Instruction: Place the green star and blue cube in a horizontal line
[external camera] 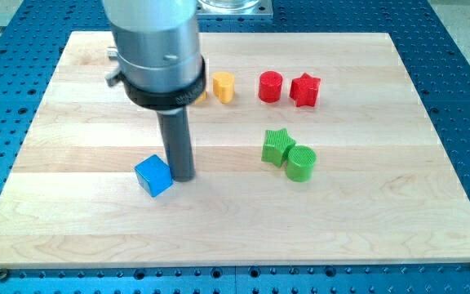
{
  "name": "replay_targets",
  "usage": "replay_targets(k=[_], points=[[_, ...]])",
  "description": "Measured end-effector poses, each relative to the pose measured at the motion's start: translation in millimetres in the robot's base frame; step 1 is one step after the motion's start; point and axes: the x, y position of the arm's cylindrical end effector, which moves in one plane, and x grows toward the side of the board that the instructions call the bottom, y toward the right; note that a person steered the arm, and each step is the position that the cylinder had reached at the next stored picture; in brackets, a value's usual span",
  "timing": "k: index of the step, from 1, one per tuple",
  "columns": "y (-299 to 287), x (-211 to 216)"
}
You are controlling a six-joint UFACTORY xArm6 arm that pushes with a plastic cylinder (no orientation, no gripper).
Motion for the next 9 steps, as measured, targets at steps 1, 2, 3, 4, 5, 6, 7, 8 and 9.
replay_targets(k=[1,2,3,4,5,6,7,8,9], points=[[10.3,28.3],[0.1,37.2],[-47.4,18.9],[-95.8,-22.0],[-129.3,-42.5],[-140.0,-44.6],[-139.9,-4.7],[-104.5,50.1],[-89.9,48.7]])
